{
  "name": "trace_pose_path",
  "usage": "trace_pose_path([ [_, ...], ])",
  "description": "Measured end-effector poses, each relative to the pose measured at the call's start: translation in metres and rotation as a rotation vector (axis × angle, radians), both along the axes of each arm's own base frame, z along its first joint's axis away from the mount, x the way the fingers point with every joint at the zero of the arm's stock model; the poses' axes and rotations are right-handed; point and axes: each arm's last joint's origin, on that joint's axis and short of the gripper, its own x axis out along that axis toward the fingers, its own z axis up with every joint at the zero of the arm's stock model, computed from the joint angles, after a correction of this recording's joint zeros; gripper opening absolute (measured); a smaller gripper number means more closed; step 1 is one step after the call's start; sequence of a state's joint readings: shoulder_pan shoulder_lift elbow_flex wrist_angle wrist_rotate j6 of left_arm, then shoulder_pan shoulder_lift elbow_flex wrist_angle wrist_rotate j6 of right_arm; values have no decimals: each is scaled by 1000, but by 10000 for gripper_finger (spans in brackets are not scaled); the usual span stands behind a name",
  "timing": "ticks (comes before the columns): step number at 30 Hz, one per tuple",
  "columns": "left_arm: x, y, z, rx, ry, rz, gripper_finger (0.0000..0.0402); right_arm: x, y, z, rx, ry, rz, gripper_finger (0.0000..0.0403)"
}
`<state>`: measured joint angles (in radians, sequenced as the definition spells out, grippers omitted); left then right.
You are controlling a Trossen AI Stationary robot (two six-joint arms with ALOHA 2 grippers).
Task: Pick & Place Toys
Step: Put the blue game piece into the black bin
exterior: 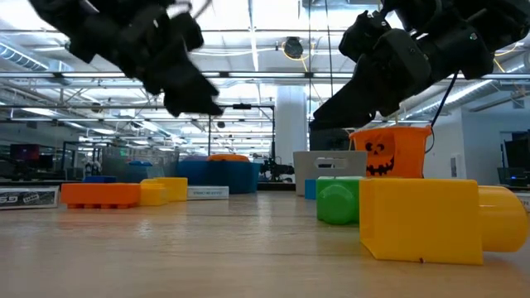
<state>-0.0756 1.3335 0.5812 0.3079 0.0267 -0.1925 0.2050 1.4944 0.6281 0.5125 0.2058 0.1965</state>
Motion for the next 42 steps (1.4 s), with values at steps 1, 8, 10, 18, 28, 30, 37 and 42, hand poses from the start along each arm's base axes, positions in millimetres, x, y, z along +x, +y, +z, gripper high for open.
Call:
trace_pose_path([
  [1,0,-7,1,5,-34,-9,262,0,0,0,14,0,-6,238],
  [8,0,-43,4,42,-140,-50,262,0,0,0,62,-1,-27,238],
  [10,2,-51,1,54,-151,-61,262,0,0,0,19,0,-9,238],
  [18,18,-64,-25,119,-200,-70,262,-4,-1,-7,-142,84,53,238],
  [28,38,-58,-53,89,-140,-20,262,-7,-26,-12,-270,157,-312,238],
  [30,40,-56,-52,83,-142,-11,262,-6,-32,-14,-236,153,-356,238],
  [37,40,-55,-51,82,-144,-7,262,-13,-46,-34,-143,116,-448,229],
  [42,40,-55,-52,84,-136,-9,262,-17,-51,-36,-126,69,-469,204],
])
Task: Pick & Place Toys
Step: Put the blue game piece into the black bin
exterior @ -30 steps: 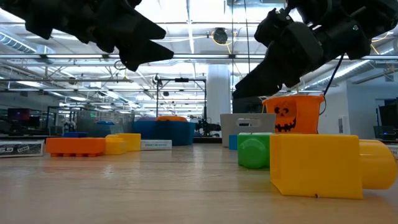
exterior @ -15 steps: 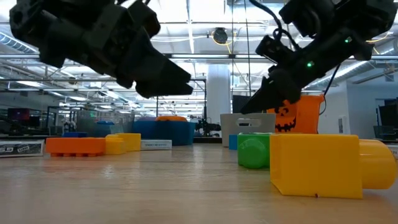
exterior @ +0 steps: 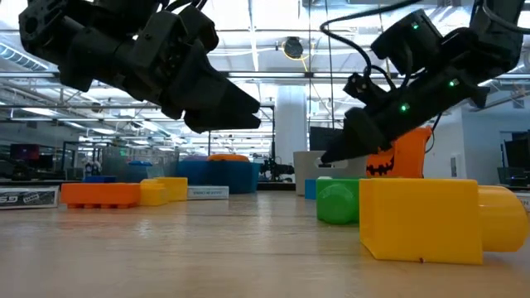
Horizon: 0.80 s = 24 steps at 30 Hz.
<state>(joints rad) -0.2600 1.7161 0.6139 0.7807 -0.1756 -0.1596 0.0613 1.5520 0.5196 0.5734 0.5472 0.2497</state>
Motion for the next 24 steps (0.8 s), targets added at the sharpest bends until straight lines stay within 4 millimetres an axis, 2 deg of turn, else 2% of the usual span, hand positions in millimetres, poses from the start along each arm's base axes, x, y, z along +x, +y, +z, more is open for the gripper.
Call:
trace_pose_path([
  [9,0,1,0,0,3,3,262,-1,-7,-11,0,29,-24,169],
  [16,0,1,-1,3,9,2,262,6,-6,-26,-2,13,-21,160],
  [19,0,1,-2,7,17,2,262,8,-5,-26,36,3,41,160],
  [24,-1,1,-2,13,22,1,262,12,3,-23,142,-42,242,155],
])
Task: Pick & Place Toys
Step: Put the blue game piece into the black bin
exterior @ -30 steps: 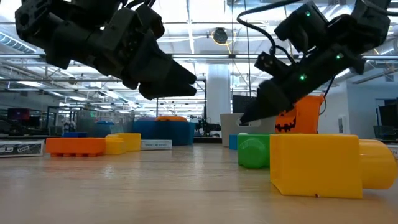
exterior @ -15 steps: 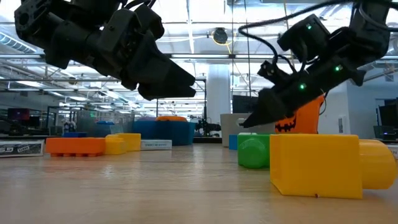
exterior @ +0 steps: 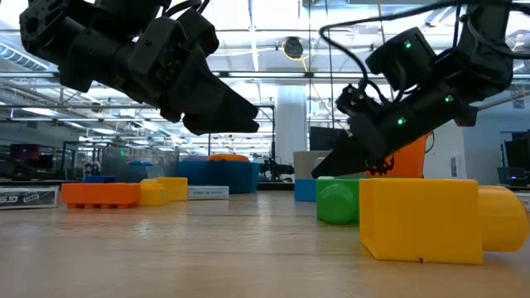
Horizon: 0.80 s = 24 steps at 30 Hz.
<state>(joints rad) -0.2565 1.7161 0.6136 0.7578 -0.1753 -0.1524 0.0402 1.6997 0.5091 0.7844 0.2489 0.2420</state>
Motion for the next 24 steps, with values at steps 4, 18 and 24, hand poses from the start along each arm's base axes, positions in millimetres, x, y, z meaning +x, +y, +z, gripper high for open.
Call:
trace_pose_path([
  [4,0,0,0,2,-1,-1,262,3,9,5,27,-55,108,149],
  [18,-2,1,-4,27,47,6,262,4,30,16,-185,-127,284,141],
  [24,1,11,-4,35,45,62,262,0,30,24,-230,-107,304,140],
])
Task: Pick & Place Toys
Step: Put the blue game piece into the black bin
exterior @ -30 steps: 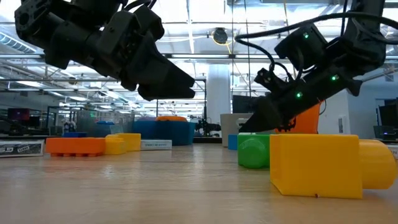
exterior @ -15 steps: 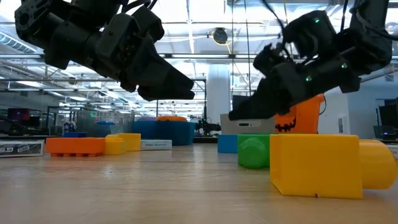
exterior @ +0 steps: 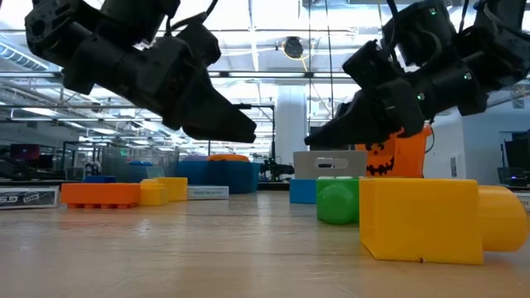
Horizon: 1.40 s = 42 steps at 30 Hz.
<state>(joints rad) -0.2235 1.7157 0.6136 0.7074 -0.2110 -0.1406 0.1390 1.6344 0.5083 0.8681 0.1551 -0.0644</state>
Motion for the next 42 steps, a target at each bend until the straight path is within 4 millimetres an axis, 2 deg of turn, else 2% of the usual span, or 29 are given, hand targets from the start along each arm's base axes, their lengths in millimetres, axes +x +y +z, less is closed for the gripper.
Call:
trace_pose_path([
  [4,3,9,-3,4,-4,41,262,-7,-1,3,-46,83,4,139],
  [8,10,15,-17,1,-19,53,262,-13,-4,4,-71,150,-40,139],
  [15,34,27,-38,42,35,45,262,-17,-9,-3,-81,237,-60,139],
  [20,51,38,-43,14,36,21,262,-18,-13,-5,-83,263,-75,139],
  [30,55,59,-44,6,59,75,262,-18,-17,-6,-61,275,-104,139],
  [38,56,60,-42,-40,49,22,262,-18,-17,-5,-61,254,-128,139],
  [42,61,59,-49,-58,53,9,262,-17,-17,-4,-51,249,-133,139],
])
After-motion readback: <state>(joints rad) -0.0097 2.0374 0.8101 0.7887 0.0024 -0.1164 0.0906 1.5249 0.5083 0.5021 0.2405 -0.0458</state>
